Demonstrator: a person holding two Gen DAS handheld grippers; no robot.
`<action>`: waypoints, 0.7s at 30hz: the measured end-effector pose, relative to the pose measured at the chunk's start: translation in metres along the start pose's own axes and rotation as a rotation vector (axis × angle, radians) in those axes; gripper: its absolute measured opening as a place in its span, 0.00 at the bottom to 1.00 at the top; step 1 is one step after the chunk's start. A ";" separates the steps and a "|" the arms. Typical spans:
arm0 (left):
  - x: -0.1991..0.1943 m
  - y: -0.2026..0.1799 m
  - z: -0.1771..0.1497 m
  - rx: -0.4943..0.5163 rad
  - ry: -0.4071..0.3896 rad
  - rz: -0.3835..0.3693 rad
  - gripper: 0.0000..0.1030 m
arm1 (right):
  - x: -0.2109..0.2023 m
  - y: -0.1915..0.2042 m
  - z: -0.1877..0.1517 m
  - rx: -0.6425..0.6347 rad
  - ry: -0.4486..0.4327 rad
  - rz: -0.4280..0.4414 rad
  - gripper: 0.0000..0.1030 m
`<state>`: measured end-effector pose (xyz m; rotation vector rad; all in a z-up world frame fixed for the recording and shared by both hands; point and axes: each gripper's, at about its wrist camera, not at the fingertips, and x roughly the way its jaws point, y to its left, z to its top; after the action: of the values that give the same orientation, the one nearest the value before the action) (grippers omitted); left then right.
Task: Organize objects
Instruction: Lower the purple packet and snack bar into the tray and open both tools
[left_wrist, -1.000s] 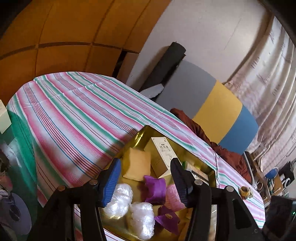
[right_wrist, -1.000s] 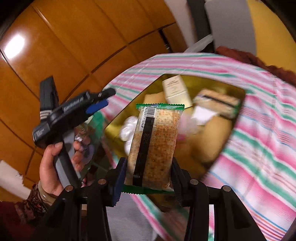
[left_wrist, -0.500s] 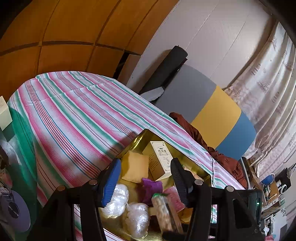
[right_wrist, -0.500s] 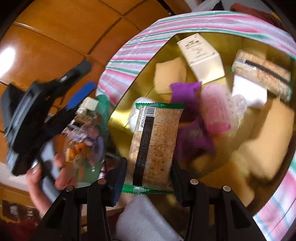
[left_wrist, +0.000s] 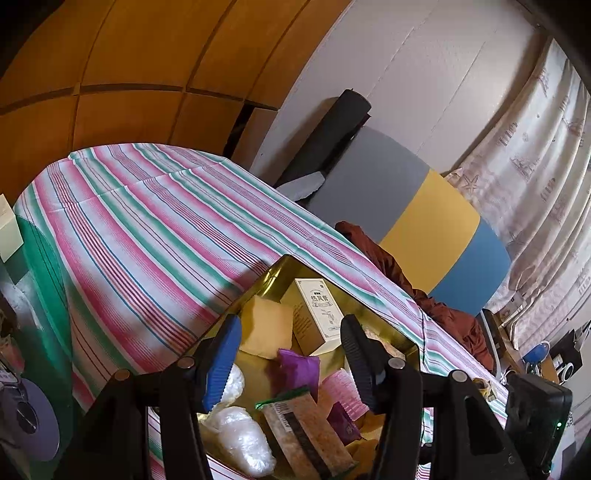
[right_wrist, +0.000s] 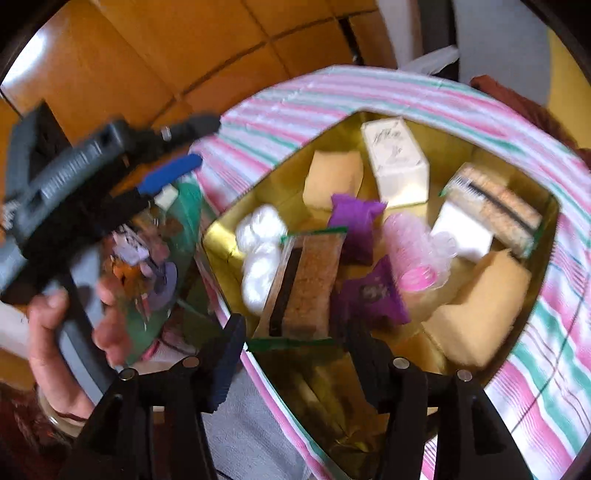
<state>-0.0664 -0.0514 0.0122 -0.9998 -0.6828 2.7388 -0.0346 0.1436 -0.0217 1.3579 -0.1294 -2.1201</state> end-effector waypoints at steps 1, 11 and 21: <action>0.000 -0.001 0.000 0.002 -0.001 0.000 0.55 | -0.002 0.002 0.001 -0.008 -0.012 -0.011 0.49; -0.001 -0.005 -0.001 0.015 0.005 0.000 0.55 | 0.039 0.015 0.006 -0.051 0.042 -0.104 0.29; 0.008 -0.013 -0.010 0.035 0.036 -0.001 0.55 | -0.008 0.003 -0.004 0.011 -0.102 -0.068 0.31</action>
<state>-0.0661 -0.0338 0.0071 -1.0383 -0.6276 2.7150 -0.0276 0.1462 -0.0163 1.2769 -0.1379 -2.2488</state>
